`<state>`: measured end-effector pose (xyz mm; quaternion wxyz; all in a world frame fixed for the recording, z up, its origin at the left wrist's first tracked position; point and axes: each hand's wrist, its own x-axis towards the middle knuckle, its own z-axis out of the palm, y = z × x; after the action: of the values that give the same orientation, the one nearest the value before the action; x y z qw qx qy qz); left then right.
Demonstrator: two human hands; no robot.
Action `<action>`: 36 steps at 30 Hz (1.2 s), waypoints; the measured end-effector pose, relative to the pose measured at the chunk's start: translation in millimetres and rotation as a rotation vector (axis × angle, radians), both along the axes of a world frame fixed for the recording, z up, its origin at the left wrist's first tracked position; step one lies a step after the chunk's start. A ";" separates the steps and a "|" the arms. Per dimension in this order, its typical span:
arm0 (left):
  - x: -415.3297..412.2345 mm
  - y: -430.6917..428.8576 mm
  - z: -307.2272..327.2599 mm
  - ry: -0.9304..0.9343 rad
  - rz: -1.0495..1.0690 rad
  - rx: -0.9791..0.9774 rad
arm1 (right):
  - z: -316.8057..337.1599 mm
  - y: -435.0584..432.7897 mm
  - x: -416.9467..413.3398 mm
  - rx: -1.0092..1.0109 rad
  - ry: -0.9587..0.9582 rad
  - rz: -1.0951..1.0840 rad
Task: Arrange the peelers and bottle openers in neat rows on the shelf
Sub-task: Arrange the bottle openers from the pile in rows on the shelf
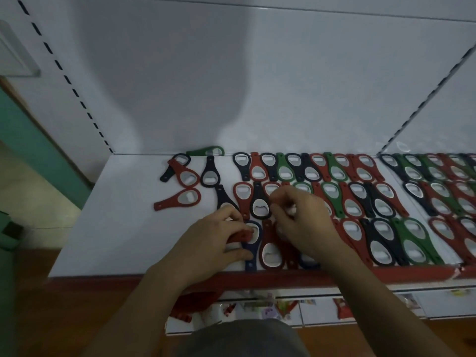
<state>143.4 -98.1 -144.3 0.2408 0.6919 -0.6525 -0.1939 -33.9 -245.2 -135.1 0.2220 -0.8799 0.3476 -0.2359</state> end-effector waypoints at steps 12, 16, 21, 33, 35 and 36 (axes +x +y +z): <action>-4.6 0.1 -3.8 0.035 0.029 -0.052 | -26.7 0.3 -3.3 -0.188 0.245 -0.022; 24.9 -14.3 2.0 -0.038 0.127 -0.172 | -20.0 -0.7 -1.1 -0.200 0.110 -0.033; 69.1 -45.0 20.7 -0.302 -0.160 0.103 | -14.1 -10.2 12.4 -0.181 0.084 -0.013; 107.4 -25.0 32.4 0.154 0.187 -0.061 | 14.8 -49.5 117.0 -0.230 0.265 0.475; 119.0 -20.2 32.0 0.243 0.281 -0.102 | 15.5 -54.4 138.4 -0.335 0.424 0.604; 124.1 -18.9 31.7 0.243 0.317 -0.101 | 16.3 -57.2 146.7 -0.367 0.470 0.635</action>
<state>267.5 -116.9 -112.6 0.3797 0.7443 -0.5107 -0.2026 112.8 -302.4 -118.8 0.0382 -0.9978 0.0533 -0.0070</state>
